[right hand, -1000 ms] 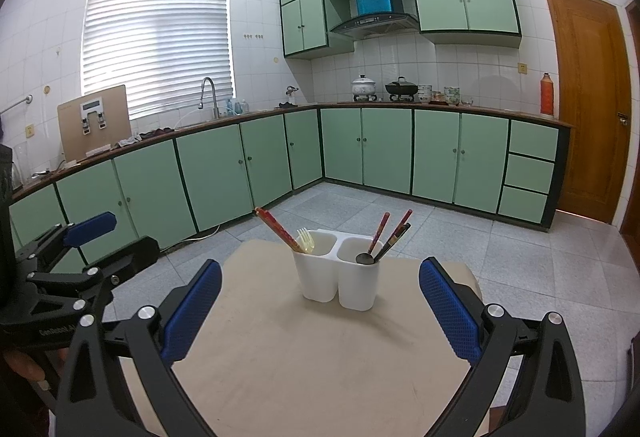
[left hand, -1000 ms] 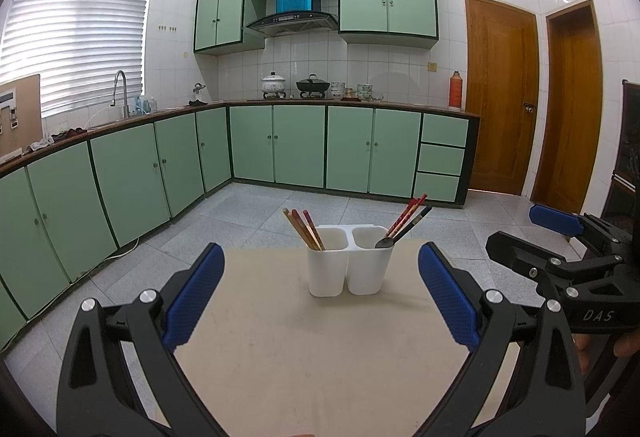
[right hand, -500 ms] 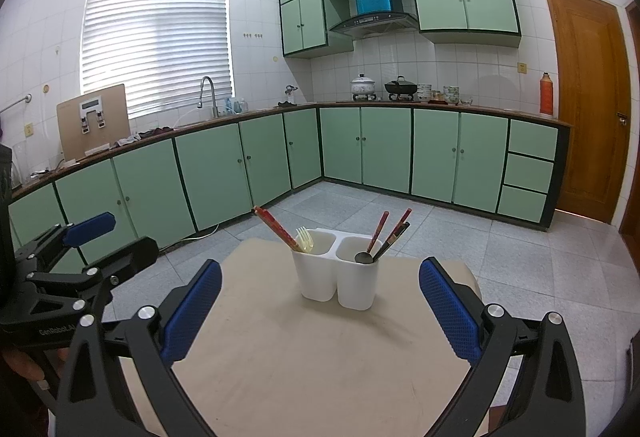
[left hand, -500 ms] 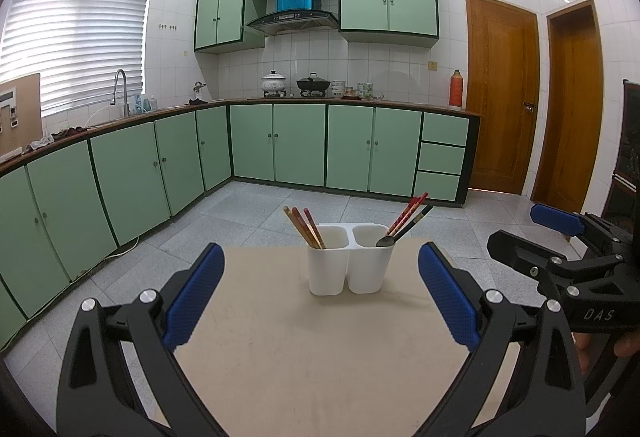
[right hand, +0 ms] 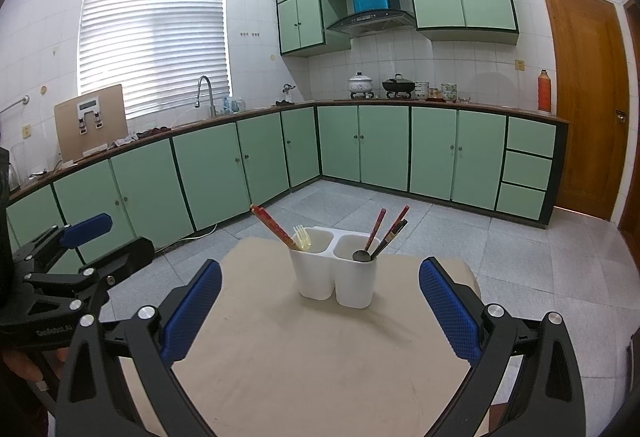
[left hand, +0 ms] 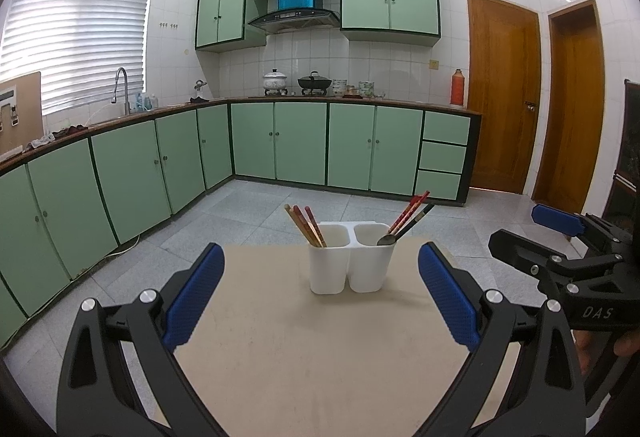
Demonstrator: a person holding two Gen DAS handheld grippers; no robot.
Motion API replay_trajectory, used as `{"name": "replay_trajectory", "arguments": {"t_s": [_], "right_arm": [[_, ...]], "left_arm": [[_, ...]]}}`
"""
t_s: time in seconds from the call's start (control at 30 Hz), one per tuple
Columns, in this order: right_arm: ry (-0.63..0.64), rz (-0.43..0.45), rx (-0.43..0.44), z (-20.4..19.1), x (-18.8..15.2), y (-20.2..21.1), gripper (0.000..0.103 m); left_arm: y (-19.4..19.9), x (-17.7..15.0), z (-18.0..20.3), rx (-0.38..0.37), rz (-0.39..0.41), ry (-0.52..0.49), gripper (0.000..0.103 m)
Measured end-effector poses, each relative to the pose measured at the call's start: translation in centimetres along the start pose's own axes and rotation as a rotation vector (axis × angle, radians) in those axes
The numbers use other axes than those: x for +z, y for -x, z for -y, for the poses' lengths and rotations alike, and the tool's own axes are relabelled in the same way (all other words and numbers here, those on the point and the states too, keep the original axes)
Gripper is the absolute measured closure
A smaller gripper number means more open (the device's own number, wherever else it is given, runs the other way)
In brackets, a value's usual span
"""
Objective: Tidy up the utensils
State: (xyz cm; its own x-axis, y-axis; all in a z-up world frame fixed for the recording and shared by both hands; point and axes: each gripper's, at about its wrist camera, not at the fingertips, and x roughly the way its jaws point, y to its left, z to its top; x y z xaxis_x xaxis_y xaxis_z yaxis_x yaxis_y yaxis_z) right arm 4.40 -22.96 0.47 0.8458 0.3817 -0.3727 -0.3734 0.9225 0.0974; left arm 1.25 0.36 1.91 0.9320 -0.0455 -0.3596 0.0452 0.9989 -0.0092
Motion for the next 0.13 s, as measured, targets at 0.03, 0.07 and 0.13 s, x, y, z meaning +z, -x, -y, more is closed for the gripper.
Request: {"name": "replay_trajectory", "arguments": {"t_s": [0.03,0.07,0.13], "right_arm": [[0.0,0.0,0.0,-0.03,0.0,-0.03,0.006],[-0.001,0.001,0.001,0.07,0.0,0.04,0.006],[0.0,-0.001,0.001,-0.03,-0.01,-0.04,0.006]], "left_arm": [[0.02,-0.01,0.02,0.0,-0.001,-0.001,0.008],[0.03,-0.01,0.05,0.001,-0.001,-0.001,0.008],[0.02,0.01,0.03,-0.001,0.0,-0.001,0.008]]}}
